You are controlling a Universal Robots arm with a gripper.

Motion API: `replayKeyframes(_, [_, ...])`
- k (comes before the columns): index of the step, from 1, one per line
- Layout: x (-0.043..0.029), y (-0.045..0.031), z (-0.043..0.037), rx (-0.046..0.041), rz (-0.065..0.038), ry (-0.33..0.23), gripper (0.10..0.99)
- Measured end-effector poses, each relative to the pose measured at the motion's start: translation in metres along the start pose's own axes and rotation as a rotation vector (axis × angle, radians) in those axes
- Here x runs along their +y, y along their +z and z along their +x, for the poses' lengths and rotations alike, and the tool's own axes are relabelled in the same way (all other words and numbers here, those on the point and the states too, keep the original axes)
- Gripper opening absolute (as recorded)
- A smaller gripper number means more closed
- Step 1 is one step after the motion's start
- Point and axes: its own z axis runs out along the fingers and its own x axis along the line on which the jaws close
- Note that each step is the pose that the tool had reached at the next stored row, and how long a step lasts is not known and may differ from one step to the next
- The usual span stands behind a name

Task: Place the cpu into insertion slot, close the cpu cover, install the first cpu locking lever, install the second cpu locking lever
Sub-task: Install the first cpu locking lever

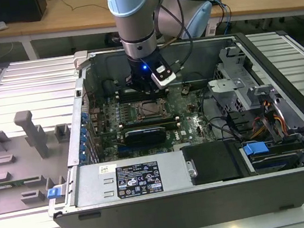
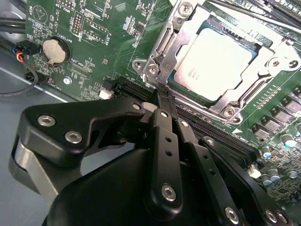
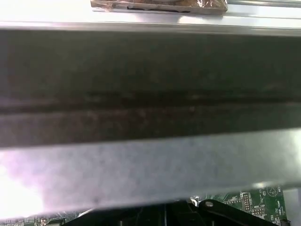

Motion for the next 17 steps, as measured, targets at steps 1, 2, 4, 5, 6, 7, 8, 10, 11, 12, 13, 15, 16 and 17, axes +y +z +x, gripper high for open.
replayKeyframes(1, [0.0,0.0,0.0,-0.0001,0.0,0.0,0.106])
replayKeyframes(2, [0.0,-0.0004,0.0,0.0,0.0,0.0,0.106])
replayKeyframes(4, [0.0007,-0.0047,-0.0008,-0.0001,0.0,0.0,0.106])
replayKeyframes(5, [0.0013,-0.0087,-0.0014,-0.0001,0.0,0.0,0.106])
replayKeyframes(6, [0.0017,-0.0114,-0.0018,-0.0001,0.0,0.0,0.106])
replayKeyframes(7, [0.002,-0.0138,-0.0022,-0.0001,0.0,0.0,0.106])
replayKeyframes(8, [0.0025,-0.0166,-0.0026,-0.0001,0.0,0.0,0.106])
replayKeyframes(10, [0.0029,-0.0193,-0.0031,-0.0001,0.0,0.0,0.106])
replayKeyframes(11, [0.0029,-0.0193,-0.0031,-0.0002,0.0,0.0,0.106])
replayKeyframes(12, [0.0029,-0.0193,-0.0031,-0.0002,0.0,0.0,0.106])
replayKeyframes(13, [0.0029,-0.0193,-0.0031,-0.0002,0.0,0.0,0.106])
replayKeyframes(15, [0.0031,-0.0193,-0.0032,0.0062,0.005,0.0,0.106])
replayKeyframes(16, [0.0033,-0.019,-0.0034,0.0149,0.01,0.0,0.106])
replayKeyframes(17, [0.0034,-0.0187,-0.0038,0.0291,0.019,0.001,0.106])
